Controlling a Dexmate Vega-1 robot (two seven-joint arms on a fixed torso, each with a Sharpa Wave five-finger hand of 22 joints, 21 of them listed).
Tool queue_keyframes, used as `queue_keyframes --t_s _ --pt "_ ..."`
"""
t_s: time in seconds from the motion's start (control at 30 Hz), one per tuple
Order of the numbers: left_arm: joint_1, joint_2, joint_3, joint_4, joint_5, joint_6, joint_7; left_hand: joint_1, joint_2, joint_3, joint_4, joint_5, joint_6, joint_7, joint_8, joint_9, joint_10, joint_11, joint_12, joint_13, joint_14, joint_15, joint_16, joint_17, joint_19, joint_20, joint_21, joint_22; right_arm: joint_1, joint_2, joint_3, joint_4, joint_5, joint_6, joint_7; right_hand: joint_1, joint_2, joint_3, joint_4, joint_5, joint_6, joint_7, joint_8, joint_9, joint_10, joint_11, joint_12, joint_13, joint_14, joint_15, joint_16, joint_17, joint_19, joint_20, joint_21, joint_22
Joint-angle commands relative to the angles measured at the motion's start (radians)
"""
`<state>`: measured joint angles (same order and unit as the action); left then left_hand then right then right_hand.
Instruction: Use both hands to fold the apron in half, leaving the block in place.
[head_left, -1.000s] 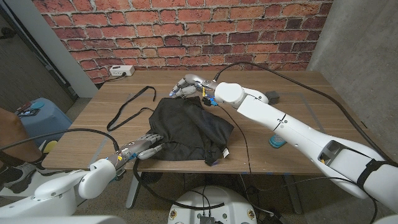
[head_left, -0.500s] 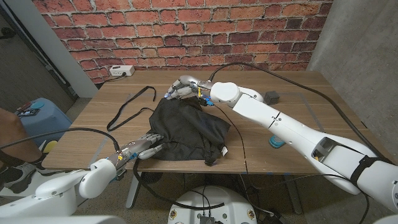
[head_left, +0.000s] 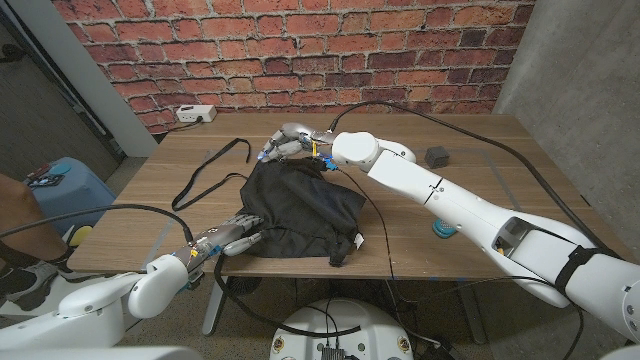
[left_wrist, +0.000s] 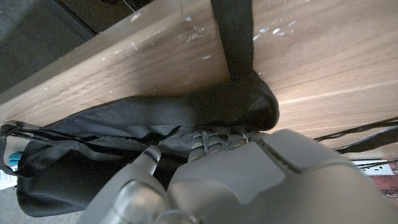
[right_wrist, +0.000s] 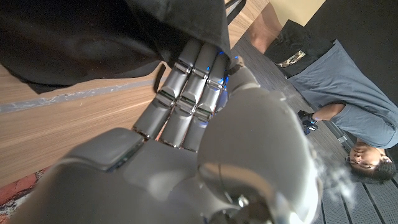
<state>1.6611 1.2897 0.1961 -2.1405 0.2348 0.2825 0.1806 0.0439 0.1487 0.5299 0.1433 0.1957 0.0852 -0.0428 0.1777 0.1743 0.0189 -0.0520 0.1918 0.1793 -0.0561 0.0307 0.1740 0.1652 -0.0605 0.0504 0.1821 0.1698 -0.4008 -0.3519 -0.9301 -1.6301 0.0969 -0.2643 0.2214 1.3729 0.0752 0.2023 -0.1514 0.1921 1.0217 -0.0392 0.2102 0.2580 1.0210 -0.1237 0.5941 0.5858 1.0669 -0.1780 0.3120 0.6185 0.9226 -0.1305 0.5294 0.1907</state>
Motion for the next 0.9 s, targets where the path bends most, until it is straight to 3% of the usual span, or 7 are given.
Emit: queue_keyframes --t_s 0.03,0.9 --pt "-0.017 0.014 0.025 -0.002 -0.019 0.003 0.017 0.008 -0.001 0.009 0.000 0.000 0.013 -0.003 0.007 0.004 0.003 -0.003 0.006 0.004 -0.002 -0.005 0.004 0.006 0.007 0.004 0.010 0.003 0.021 0.036 -0.024 0.050 -0.010 0.014 0.014 0.014 0.000 -0.003 0.000 0.000 0.006 0.005 -0.004 0.001 0.014 0.000 -0.004 0.005 0.004 -0.065 -0.007 0.002 -0.007 -0.013 0.010 0.000" --pt "-0.014 0.064 0.040 -0.014 -0.079 0.006 0.064 0.010 -0.002 0.015 -0.002 -0.001 0.014 -0.001 0.007 0.004 0.002 -0.004 0.006 0.004 -0.002 -0.006 0.004 0.006 0.009 0.003 0.010 0.003 0.056 0.116 -0.065 0.179 -0.002 0.031 0.049 0.017 0.002 -0.007 0.000 -0.002 0.000 0.005 -0.007 0.001 0.013 0.000 -0.012 0.009 0.005 -0.065 -0.022 0.006 -0.015 -0.013 0.023 -0.001"
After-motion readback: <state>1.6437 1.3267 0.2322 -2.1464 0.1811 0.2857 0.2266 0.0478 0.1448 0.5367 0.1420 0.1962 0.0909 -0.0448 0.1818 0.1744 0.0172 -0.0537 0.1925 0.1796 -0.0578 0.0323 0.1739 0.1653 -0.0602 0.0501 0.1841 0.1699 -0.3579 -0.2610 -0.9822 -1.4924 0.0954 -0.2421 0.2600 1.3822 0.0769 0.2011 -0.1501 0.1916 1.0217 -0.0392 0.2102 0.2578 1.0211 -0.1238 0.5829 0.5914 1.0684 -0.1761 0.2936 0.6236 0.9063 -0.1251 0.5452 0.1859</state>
